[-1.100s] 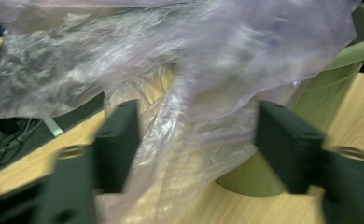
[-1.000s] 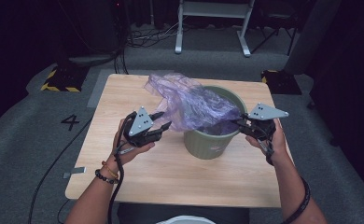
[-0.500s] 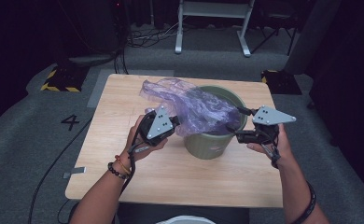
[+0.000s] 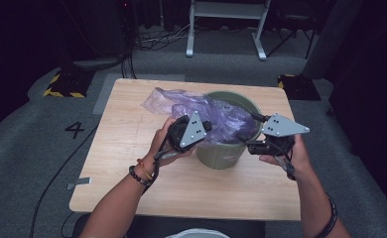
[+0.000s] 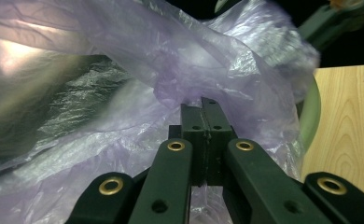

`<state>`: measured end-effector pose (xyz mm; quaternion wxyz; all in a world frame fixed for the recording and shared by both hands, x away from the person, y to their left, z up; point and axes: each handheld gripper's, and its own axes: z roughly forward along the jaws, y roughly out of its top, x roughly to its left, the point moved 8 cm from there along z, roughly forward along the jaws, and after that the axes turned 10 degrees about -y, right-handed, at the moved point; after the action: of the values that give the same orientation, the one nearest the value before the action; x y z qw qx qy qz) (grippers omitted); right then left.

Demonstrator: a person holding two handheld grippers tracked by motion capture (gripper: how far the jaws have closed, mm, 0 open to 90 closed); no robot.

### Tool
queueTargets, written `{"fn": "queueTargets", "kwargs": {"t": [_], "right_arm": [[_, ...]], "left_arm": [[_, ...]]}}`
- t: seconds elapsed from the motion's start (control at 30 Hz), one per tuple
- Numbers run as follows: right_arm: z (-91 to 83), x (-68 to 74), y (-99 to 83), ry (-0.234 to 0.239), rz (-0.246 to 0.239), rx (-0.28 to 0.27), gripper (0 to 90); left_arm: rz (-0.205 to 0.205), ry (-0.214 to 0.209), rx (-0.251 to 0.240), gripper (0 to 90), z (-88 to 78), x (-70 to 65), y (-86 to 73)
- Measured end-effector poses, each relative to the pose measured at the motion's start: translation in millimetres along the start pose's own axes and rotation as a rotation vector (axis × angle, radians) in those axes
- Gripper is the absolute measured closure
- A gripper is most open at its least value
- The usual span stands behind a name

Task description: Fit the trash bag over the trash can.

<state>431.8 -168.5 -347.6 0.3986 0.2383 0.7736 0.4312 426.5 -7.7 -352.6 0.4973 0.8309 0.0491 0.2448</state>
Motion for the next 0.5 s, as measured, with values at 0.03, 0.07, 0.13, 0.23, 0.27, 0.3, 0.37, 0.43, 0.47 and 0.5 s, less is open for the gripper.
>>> {"fn": "queueTargets", "kwargs": {"t": [0.03, 0.07, 0.13, 0.23, 0.27, 0.3, 0.37, 0.43, 0.47, 0.5], "right_arm": [[0.2, -3.8, -2.7, -0.007, 0.021, 0.007, 27.7], [-0.7, -5.4, -3.3, -0.013, 0.029, 0.006, 27.7], [-6.0, -4.6, -0.1, 0.015, 0.043, -0.024, 28.0], [-13.1, -1.1, 8.2, 0.049, 0.055, -0.067, 29.6], [-16.0, 0.9, 12.6, 0.067, 0.058, -0.089, 29.7], [-17.9, 2.3, 15.4, 0.082, 0.065, -0.104, 30.0], [-22.0, 7.1, 23.1, 0.123, 0.075, -0.136, 30.1], [-23.8, 10.5, 28.9, 0.144, 0.084, -0.158, 30.0], [-24.1, 13.1, 32.9, 0.167, 0.101, -0.169, 30.1], [-23.6, 14.8, 35.5, 0.18, 0.11, -0.175, 30.1]], "left_arm": [[0.004, 0.001, 0.004, 89.8, 1.5, 0.0, 0.3], [0.006, 0.004, 0.011, 89.9, 3.2, 0.0, 0.3], [0.008, 0.001, 0.015, 89.9, 6.7, 0.2, 1.2], [0.011, -0.001, 0.027, 89.8, 12.6, -0.5, 2.9], [0.013, -0.002, 0.031, 89.9, 14.1, -0.9, 3.2], [0.02, -0.004, 0.037, 89.9, 16.6, -1.4, 3.5], [0.016, -0.007, 0.042, 89.9, 20.1, -2.7, 3.7], [0.022, -0.008, 0.046, 89.8, 22.8, -3.7, 4.1], [0.024, -0.005, 0.05, 89.9, 23.7, -4.3, 3.9], [0.028, -0.007, 0.053, 89.8, 24.8, -5.1, 4.0]]}}
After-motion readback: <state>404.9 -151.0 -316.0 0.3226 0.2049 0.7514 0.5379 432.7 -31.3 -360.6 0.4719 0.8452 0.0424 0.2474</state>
